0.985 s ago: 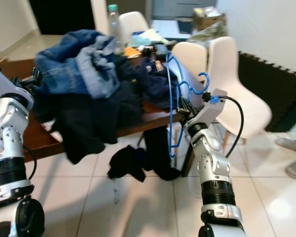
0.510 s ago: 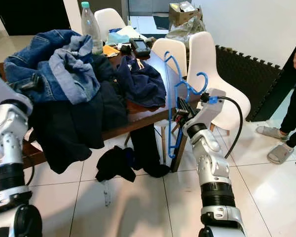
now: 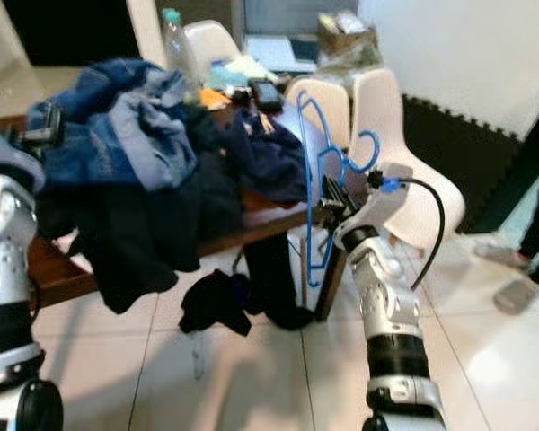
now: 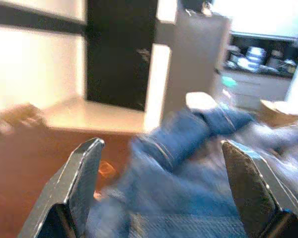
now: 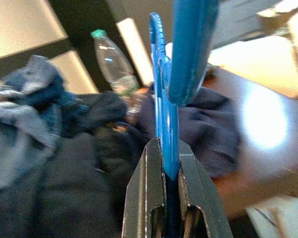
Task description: Hang hanger
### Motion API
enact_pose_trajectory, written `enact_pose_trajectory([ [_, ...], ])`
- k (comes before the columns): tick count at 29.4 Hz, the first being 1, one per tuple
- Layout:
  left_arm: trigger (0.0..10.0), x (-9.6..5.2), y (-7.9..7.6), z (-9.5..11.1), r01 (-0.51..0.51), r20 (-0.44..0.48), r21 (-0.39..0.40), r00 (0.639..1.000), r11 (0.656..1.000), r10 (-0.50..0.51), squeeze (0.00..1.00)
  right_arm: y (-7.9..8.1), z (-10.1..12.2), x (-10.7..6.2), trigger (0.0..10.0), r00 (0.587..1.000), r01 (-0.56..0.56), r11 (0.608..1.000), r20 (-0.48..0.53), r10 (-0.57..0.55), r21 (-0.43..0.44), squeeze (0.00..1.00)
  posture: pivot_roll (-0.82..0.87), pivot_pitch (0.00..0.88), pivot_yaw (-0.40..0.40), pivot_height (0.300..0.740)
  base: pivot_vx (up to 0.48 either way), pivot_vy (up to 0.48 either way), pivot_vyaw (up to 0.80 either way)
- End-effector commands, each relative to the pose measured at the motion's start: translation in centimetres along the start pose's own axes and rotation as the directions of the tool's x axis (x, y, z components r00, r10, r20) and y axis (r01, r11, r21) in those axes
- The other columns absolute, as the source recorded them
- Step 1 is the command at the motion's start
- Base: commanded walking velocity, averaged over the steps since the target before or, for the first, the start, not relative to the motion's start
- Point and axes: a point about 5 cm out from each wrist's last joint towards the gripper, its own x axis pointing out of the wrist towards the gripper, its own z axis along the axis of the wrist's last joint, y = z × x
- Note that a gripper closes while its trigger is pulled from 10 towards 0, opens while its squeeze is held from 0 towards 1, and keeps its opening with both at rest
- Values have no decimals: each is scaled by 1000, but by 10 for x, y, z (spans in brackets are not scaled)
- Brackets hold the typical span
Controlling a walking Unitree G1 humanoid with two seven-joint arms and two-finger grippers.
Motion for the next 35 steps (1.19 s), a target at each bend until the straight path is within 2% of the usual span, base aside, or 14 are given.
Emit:
enact_pose_trajectory([
  [1, 10000, 3, -6, 36, 19, 140, 31, 990, 999, -23, 0, 5, 2, 1, 10000, 999, -33, 999, 17, 33, -1, 0, 191, 45, -25, 740, 409, 0, 781],
  [4, 10000, 6, -9, 56, 39, 206, 25, 978, 999, -43, 0, 7, 3, 3, 10000, 999, -48, 999, 21, 48, 4, 0, 194, 40, -23, 740, 405, 0, 779],
  [17, 10000, 3, -10, 36, 54, 117, -24, 992, 998, -51, 0, 4, -2, 5, 10000, 1000, -10, 1000, -7, 10, 4, 0, 195, 39, -22, 740, 405, 0, 212],
  [18, 10000, 3, -13, 30, 84, 81, -88, 994, 993, -76, 0, 3, -1, 5, 10000, 1000, -2, 1000, -6, 2, 1, 0, 194, 41, -21, 740, 409, 0, 0],
  [19, 10000, 3, -13, 30, 84, 81, -88, 994, 993, -76, 0, 3, -1, 5, 10000, 1000, -2, 1000, -6, 2, 1, 0, 194, 41, -21, 740, 409, 0, 0],
  [20, 10000, 2, -21, 20, 133, 19, -189, 991, 973, -131, 0, 1, 0, 4, 10000, 1000, 11, 1000, -4, -11, 1, 0, 196, 43, -22, 740, 0, 0, 0],
  [22, 10000, 2, -21, 20, 133, 19, -189, 991, 973, -131, 0, 1, 0, 4, 10000, 1000, 11, 1000, -4, -11, 1, 0, 196, 43, -22, 740, 0, 0, 0],
  [23, 10000, -3, -29, 7, 175, -44, -293, 979, 940, -197, 0, -1, 0, 4, 10000, 1000, 22, 1000, -3, -22, 0, 0, 191, 44, -18, 740, 0, 0, 0],
  [24, 10000, -3, -29, 7, 175, -44, -293, 979, 940, -197, 0, -1, 0, 4, 10000, 1000, 22, 1000, -3, -22, 0, 0, 191, 44, -18, 740, 0, 0, 0],
  [26, 10000, -20, -38, -16, 172, -142, -377, 960, 910, -240, 0, -4, 1, 3, 10000, 999, 35, 999, -2, -35, -6, 0, 178, 44, -8, 740, 0, 0, 0],
  [27, 10000, -30, -38, -22, 150, -171, -367, 959, 918, -225, 0, -4, 2, 2, 10000, 999, 36, 999, -2, -36, -9, 0, 178, 44, -8, 740, 0, 0, 0],
  [29, 10000, -30, -38, -22, 150, -171, -367, 959, 918, -225, 0, -4, 2, 2, 10000, 999, 36, 999, -2, -36, -9, 0, 178, 44, -8, 740, 0, 0, 0],
  [31, 10000, -54, -35, -32, 77, -243, -340, 955, 937, -167, 0, -8, 5, 0, 10000, 999, 47, 999, 1, -47, -16, 0, 194, 57, -8, 740, 0, 0, 0],
  [35, 10000, -74, -37, -32, 39, -298, -344, 943, 938, -148, 0, -11, 4, 0, 10000, 999, 54, 998, -3, -54, -17, 0, 208, 60, -13, 740, 0, 0, 0],
])
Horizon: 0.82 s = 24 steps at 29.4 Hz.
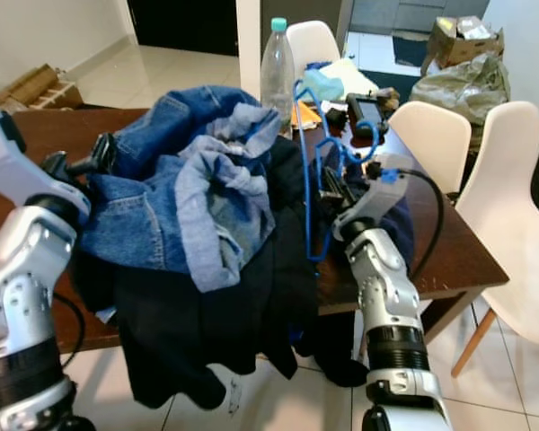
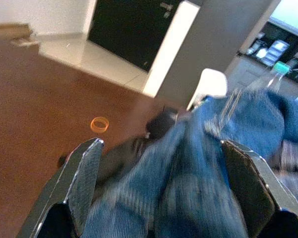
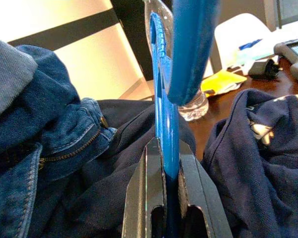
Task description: Hang hanger
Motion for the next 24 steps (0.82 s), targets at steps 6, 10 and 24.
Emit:
enact_pose_trajectory([
  [6, 10000, -16, -6, -4, -13, -49, -16, 999, 1000, 12, 0, -1, -3, 1, 10000, 1000, 8, 1000, -14, -8, 3, 0, 220, 61, -15, 740, 0, 0, 0],
  [10, 10000, -31, 6, -1, -78, -44, -9, 996, 997, 77, 0, 2, -4, 2, 10000, 1000, -3, 1000, -19, 3, 5, 0, 222, 64, -19, 740, 0, 0, 0],
  [24, 10000, -42, 80, 33, -371, 127, 64, 924, 927, 361, 0, -1, -5, 2, 10000, 999, -9, 1000, -39, 8, -2, 0, 227, 79, -47, 740, 0, 0, 0],
])
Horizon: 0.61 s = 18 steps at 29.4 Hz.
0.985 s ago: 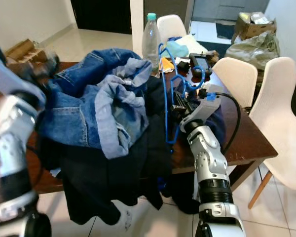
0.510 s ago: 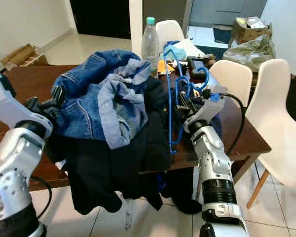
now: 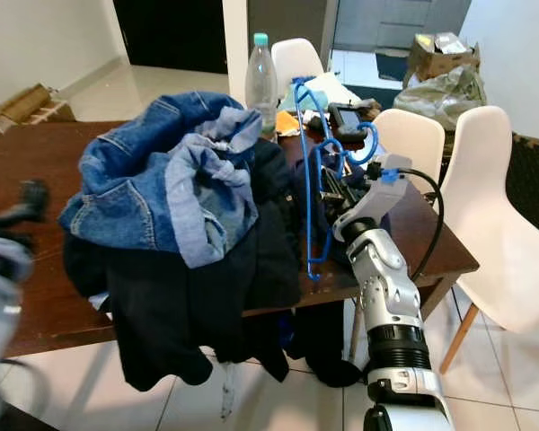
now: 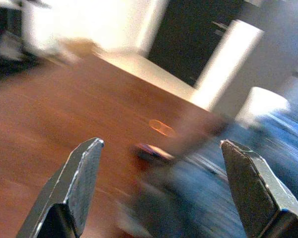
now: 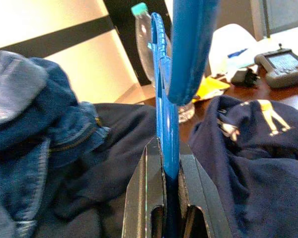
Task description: Hang hanger
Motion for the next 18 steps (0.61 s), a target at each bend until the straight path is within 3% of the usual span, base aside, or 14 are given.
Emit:
enact_pose_trajectory([
  [1, 10000, 6, 11, -3, -25, -10, 13, 1000, 1000, 25, 0, 2, -1, 2, 10000, 1000, -9, 1000, -13, 9, -1, 0, 226, 78, -51, 740, 0, 0, 0],
  [7, 10000, 13, 11, -10, 24, -41, -7, 999, 1000, -25, 0, 2, -1, 3, 10000, 1000, -9, 1000, -15, 9, 0, 0, 218, 78, -51, 740, 0, 0, 0],
  [9, 10000, 19, -1, -20, 145, -89, -78, 984, 986, -152, 0, 1, -1, 2, 10000, 1000, -6, 1000, -14, 6, -2, 0, 211, 75, -52, 740, 0, 0, 0],
  [10, 10000, 19, -1, -20, 145, -89, -78, 984, 986, -152, 0, 1, -1, 2, 10000, 1000, -6, 1000, -14, 6, -2, 0, 211, 75, -52, 740, 0, 0, 0],
  [12, 10000, 22, -17, -23, 258, -98, -69, 959, 964, -264, 0, 0, 0, 1, 10000, 1000, 0, 1000, -12, 0, -5, 0, 206, 73, -47, 740, 0, 0, 0],
  [18, 10000, 22, -22, -27, 298, -116, -61, 946, 952, -304, 0, -1, 1, 0, 10000, 1000, 3, 1000, -9, -3, -7, 0, 204, 71, -44, 740, 0, 0, 0],
])
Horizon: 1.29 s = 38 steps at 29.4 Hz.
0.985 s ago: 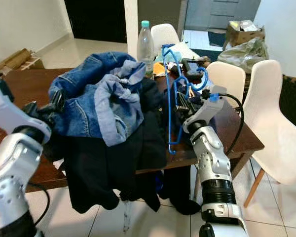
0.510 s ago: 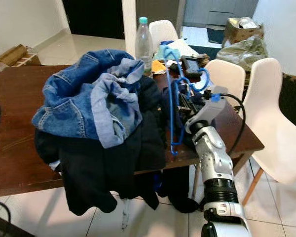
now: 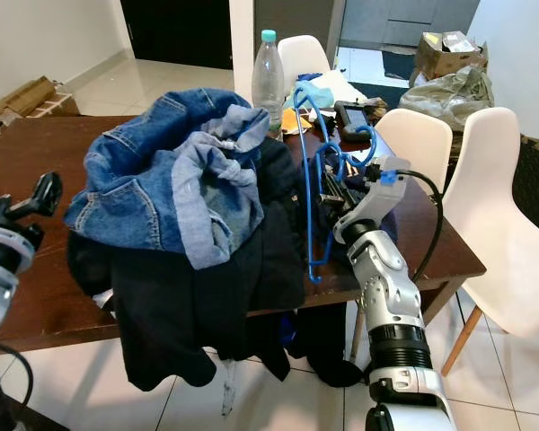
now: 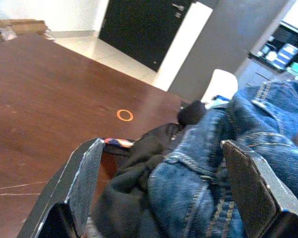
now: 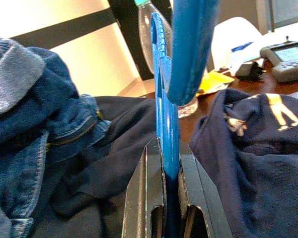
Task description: Hang hanger
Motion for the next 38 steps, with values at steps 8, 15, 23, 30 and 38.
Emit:
enact_pose_trajectory([
  [8, 10000, -5, 0, -23, 25, -91, -9, 996, 1000, -26, 0, -1, 2, 0, 10000, 1000, 9, 1000, 5, -9, -6, 0, 203, 69, -41, 740, 0, 0, 0],
  [15, 10000, -11, 11, -40, -7, -138, -10, 990, 1000, 5, 0, -4, 5, 0, 10000, 1000, 14, 1000, 7, -13, -18, 0, 200, 62, -44, 740, 0, 0, 0],
  [23, 10000, -4, 11, -42, 24, -131, -15, 991, 1000, -25, 0, -2, 5, 0, 10000, 1000, 10, 1000, 7, -10, -21, 0, 191, 63, -47, 740, 0, 0, 0],
  [30, 0, 3, 4, -42, 77, -123, -26, 989, 997, -80, 0, -3, 7, 0, 10000, 1000, 15, 1000, 10, -15, -27, 0, 182, 65, -49, 740, 0, 0, 0],
  [38, 0, 7, -6, -45, 135, -130, -39, 982, 990, -139, 0, -4, 12, 0, 10000, 1000, 20, 999, 19, -19, -36, 0, 170, 68, -48, 740, 0, 0, 0],
])
